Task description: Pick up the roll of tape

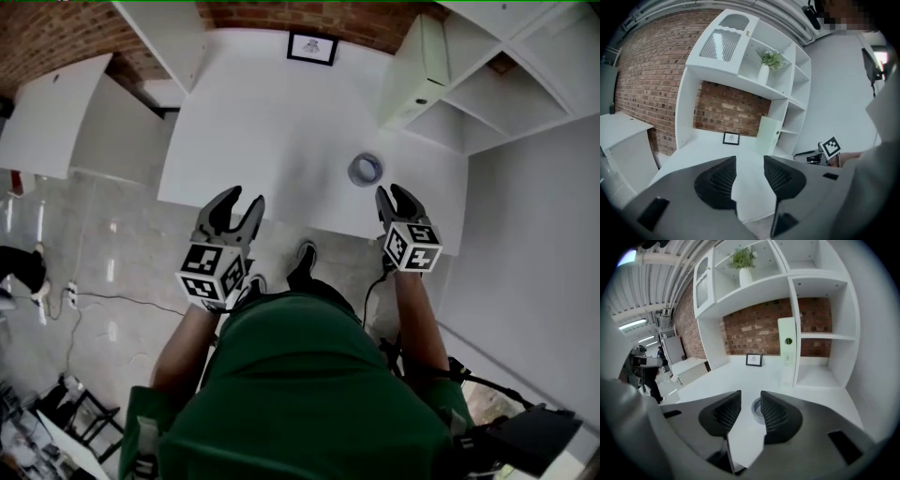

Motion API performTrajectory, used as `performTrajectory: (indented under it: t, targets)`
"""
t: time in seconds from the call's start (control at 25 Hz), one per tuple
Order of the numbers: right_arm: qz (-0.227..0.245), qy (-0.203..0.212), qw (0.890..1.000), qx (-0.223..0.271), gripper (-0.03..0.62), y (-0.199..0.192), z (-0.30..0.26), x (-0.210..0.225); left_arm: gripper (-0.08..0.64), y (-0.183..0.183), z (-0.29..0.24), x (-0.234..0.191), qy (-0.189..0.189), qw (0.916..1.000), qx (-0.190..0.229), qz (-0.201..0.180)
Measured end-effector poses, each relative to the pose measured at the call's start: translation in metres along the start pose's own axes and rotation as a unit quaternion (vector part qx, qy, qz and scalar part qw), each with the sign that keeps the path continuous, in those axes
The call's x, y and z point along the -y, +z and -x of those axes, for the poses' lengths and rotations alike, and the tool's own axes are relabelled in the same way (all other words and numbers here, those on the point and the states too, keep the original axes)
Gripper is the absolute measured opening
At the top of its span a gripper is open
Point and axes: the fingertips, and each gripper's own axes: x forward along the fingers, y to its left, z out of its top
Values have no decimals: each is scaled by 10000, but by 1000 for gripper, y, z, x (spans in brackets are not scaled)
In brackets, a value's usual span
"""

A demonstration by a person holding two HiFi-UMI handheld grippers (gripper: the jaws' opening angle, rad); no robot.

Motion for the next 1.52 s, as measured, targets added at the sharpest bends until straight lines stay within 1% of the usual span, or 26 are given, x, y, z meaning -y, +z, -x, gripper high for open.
performTrajectory:
  t: [0.08, 0.16, 0.28, 0.4, 0.52, 0.68, 0.84, 1.0, 1.12, 1.2, 1.28, 1.36, 1.44, 1.52]
  targets:
    - [206, 165, 9987, -431, 146, -12, -22, 4, 193, 0, -5, -5, 157, 9999, -6, 73]
    - [478, 357, 9942, -900, 146, -27, -45, 5, 193, -2, -6, -12, 307, 9994, -24, 155]
    - [900, 631, 9825, -1505, 149, -49, -76, 4, 193, -7, -4, -23, 577, 9980, -47, 270]
    - [1283, 777, 9698, -1926, 149, -65, -105, 5, 193, -11, 1, -34, 900, 9952, -31, 388]
    - [1457, 888, 9583, -2294, 149, -80, -128, 6, 193, -13, 10, -45, 1194, 9916, 17, 489]
    - [1685, 975, 9433, -2688, 155, -91, -150, 5, 193, -15, 21, -58, 1498, 9870, 119, 579]
    - [1991, 1072, 9258, -3028, 155, -98, -161, -3, 193, -24, 31, -66, 1712, 9817, 141, 826]
    - [2146, 1123, 9124, -3299, 155, -106, -164, -11, 193, -25, 34, -68, 1765, 9801, 168, 897]
    - [2451, 1040, 9005, -3438, 150, -111, -166, -8, 193, -21, 32, -66, 1747, 9806, 182, 875]
    - [2597, 1038, 8939, -3504, 133, -114, -168, -7, 193, -18, 31, -64, 1728, 9813, 198, 826]
    - [2571, 1102, 8929, -3529, 119, -116, -167, -9, 193, -14, 30, -63, 1717, 9816, 207, 804]
    - [2525, 1116, 8951, -3502, 103, -114, -164, -9, 193, -10, 29, -60, 1697, 9821, 204, 794]
    - [2484, 1109, 9016, -3362, 100, -107, -162, -7, 193, -7, 28, -55, 1656, 9831, 182, 762]
    - [2330, 1104, 9128, -3168, 98, -98, -159, -6, 193, -3, 27, -52, 1624, 9840, 189, 707]
